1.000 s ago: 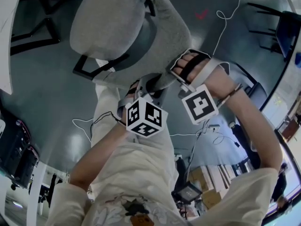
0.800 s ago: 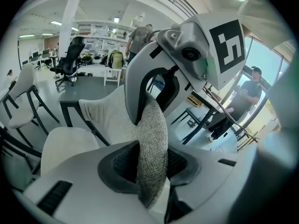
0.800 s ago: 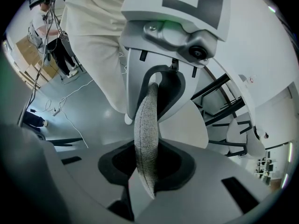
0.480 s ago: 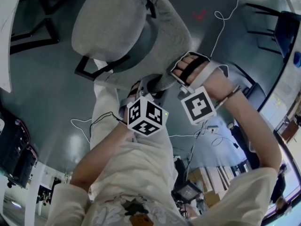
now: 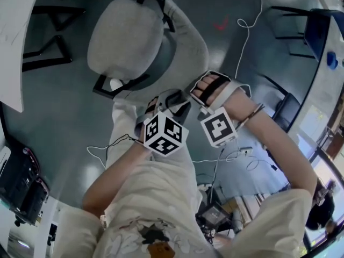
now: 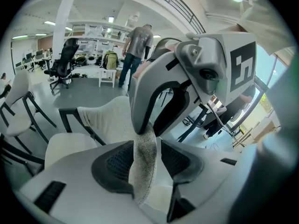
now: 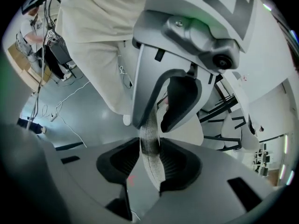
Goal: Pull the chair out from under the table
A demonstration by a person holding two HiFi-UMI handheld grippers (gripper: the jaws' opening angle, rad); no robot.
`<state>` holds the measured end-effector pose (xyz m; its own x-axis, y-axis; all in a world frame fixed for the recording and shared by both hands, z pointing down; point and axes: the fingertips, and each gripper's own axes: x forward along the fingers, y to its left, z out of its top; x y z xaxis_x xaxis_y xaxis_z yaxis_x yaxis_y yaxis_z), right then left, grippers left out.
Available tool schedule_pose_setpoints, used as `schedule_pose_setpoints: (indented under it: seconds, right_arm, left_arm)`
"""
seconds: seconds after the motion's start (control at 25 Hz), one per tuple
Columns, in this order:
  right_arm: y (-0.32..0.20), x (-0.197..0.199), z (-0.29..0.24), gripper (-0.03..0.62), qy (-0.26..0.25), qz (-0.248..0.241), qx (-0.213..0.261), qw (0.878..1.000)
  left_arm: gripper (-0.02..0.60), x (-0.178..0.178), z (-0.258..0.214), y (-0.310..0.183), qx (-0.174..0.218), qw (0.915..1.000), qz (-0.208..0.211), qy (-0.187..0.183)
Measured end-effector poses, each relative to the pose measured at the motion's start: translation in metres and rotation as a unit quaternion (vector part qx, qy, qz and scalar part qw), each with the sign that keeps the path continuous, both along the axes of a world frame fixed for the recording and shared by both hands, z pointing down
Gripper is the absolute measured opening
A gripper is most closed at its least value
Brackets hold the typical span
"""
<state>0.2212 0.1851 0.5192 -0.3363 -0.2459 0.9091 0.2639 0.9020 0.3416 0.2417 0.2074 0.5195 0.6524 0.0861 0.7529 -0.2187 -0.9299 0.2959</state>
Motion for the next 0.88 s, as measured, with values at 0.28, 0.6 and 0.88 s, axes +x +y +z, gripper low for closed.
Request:
schedule_pose_setpoints:
  seconds: [0.28, 0.6, 0.88]
  right_arm:
    - [0.017, -0.002, -0.035, 0.118, 0.014, 0.061, -0.030, 0.998]
    - [-0.017, -0.049, -0.103, 0.094, -0.118, 0.287, -0.033, 0.950]
    - [-0.044, -0.095, -0.172, 0.044, -0.236, 0.409, -0.019, 0.881]
  left_arm:
    - [0.166, -0.027, -0.053, -0.016, 0.030, 0.9995, 0.004, -0.001]
    - [0.130, -0.078, -0.118, -0.036, 0.037, 0.9992, -0.005, 0.014]
    - [0.028, -0.137, -0.173, -0.066, 0.067, 0.9944, -0.074, 0.035]
